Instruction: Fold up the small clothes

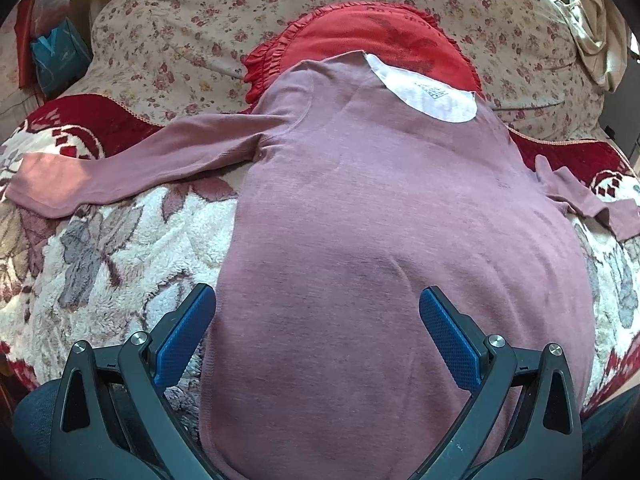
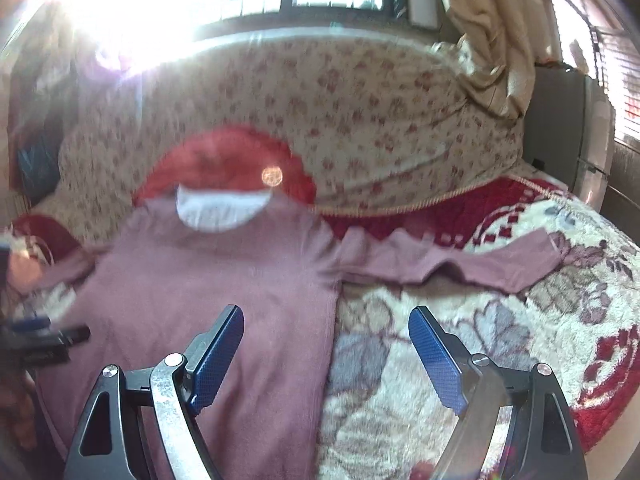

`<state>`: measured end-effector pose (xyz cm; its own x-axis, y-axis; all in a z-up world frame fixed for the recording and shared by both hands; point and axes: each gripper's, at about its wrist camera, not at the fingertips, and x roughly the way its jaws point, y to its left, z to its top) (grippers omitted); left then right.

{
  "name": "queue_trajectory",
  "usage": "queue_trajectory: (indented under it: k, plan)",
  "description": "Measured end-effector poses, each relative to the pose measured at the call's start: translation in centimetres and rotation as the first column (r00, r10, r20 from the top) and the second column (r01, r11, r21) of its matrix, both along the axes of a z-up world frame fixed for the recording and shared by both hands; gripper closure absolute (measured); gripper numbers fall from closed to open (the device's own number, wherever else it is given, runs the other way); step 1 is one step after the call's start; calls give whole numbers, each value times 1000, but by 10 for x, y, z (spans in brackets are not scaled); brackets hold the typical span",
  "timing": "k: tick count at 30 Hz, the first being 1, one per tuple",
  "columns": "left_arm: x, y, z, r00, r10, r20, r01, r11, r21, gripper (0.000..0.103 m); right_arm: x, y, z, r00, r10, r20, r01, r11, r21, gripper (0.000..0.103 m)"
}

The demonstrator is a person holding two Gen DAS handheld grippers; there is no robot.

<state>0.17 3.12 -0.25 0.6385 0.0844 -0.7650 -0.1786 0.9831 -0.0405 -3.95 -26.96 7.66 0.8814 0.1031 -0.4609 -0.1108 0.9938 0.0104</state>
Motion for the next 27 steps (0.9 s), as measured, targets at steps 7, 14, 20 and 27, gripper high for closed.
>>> queue_trajectory:
  k: [7,14,20,27]
  plan:
    - [-1,1,0,1000,10,8,-10,1000,-1,1,5,12,-7,998,53,-44,-55,998,-37,20]
    - [-1,2,0,1000,7,11,-6,1000,-29,1,7,17,-15,993,79,-84,-85,994,-71,20]
    - [-1,5,3,1000,11,16,-10,998,-67,1,8,10,-13,995,35,-97,-41,997,-65,20]
    - [3,11,-1,999,46,-29,-48,998,-49,1,9,10,-11,996,16,-93,-24,995,-95,20]
